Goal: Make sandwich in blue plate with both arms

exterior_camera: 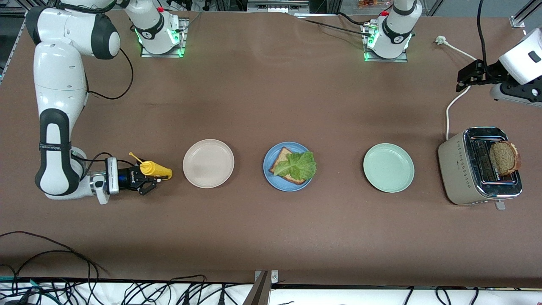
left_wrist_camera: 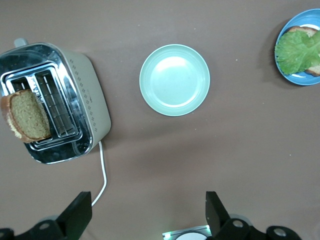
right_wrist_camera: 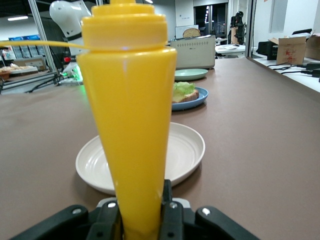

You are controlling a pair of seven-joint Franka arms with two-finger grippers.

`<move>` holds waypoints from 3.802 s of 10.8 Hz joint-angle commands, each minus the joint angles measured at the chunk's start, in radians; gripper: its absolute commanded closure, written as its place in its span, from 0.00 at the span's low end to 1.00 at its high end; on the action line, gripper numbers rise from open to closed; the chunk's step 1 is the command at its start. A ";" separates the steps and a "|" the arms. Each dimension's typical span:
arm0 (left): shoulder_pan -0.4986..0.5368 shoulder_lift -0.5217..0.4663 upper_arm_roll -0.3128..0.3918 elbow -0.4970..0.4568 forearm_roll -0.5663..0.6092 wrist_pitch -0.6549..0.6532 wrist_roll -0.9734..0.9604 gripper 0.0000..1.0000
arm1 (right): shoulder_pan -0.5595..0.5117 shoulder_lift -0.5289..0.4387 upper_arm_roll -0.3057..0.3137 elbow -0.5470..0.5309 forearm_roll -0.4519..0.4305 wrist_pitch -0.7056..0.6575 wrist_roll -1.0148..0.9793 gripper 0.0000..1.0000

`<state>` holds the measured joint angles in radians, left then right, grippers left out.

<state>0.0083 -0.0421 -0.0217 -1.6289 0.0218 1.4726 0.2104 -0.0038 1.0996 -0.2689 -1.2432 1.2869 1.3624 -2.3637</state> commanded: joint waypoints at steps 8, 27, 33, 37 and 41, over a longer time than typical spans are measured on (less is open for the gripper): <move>0.047 0.011 -0.003 -0.005 -0.005 -0.009 0.015 0.00 | -0.002 0.031 0.008 -0.007 0.031 0.061 -0.081 0.00; 0.243 0.214 -0.001 0.104 0.035 0.135 0.020 0.00 | 0.002 -0.590 0.034 -0.061 -0.885 0.124 1.438 0.00; 0.344 0.315 -0.003 0.100 0.030 0.277 0.133 0.00 | 0.002 -0.803 0.221 -0.119 -1.096 0.104 2.009 0.00; 0.403 0.405 -0.004 0.090 0.024 0.357 0.190 0.05 | 0.002 -1.000 0.266 -0.366 -1.222 0.202 2.074 0.00; 0.411 0.465 -0.007 0.092 0.007 0.379 0.196 0.25 | -0.005 -0.992 0.231 -0.334 -1.242 0.193 2.068 0.00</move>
<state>0.4066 0.3861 -0.0175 -1.5614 0.0368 1.8410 0.3826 -0.0006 0.1294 -0.0268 -1.5537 0.0619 1.5317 -0.2989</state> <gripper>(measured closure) 0.106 0.000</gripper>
